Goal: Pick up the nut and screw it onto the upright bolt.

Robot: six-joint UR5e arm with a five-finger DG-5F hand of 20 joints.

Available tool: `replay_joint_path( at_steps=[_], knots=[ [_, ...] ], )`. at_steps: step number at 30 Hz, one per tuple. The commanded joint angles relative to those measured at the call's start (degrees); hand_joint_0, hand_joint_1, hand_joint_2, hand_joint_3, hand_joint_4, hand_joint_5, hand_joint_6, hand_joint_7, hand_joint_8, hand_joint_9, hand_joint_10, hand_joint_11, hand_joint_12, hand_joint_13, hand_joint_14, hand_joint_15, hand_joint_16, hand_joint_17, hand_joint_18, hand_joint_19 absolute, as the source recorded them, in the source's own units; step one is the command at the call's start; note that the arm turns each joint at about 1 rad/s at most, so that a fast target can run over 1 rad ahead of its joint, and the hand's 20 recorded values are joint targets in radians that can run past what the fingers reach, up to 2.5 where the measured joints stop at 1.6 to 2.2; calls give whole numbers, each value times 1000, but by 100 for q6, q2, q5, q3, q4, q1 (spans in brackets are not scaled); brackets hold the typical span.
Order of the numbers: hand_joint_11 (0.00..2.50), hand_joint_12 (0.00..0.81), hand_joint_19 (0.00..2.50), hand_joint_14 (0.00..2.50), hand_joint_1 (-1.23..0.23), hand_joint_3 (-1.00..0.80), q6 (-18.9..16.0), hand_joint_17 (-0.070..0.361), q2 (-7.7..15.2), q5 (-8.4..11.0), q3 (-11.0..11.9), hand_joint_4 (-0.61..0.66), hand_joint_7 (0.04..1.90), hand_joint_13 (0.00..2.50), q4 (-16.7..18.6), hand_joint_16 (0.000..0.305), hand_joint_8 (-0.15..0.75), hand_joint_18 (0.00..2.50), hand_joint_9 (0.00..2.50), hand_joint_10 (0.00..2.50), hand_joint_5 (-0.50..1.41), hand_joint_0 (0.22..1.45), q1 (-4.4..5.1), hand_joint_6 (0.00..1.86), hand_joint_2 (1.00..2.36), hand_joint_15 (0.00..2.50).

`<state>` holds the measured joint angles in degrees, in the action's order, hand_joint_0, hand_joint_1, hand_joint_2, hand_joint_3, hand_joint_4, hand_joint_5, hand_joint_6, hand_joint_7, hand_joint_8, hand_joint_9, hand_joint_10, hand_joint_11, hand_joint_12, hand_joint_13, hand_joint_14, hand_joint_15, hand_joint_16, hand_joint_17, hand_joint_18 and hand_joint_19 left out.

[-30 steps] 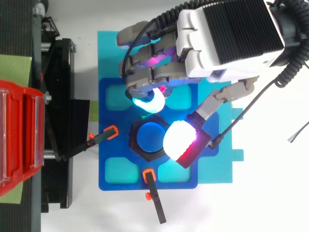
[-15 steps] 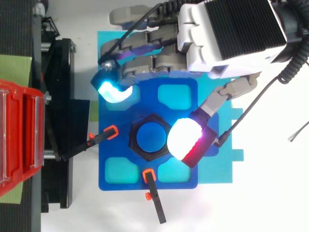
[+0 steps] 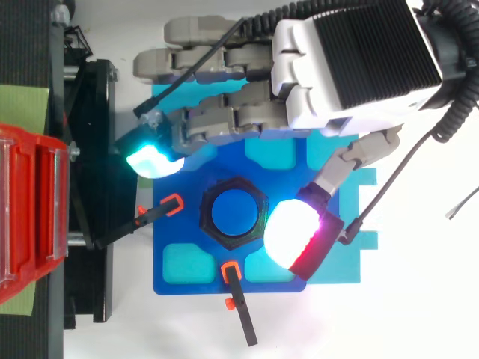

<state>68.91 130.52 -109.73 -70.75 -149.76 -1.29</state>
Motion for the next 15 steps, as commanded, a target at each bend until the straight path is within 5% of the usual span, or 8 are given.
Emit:
replay_joint_path(
  at_steps=[1,15],
  knots=[
    [0,345,0,0,-49,-500,-9,117,0,31,0,102,571,0,-18,52,181,0,137,0,-215,370,59,501,1000,0],
    [0,333,0,0,-39,-500,-53,107,0,48,0,164,656,2,-282,48,203,0,221,0,-179,402,208,501,1000,0]
  ],
)
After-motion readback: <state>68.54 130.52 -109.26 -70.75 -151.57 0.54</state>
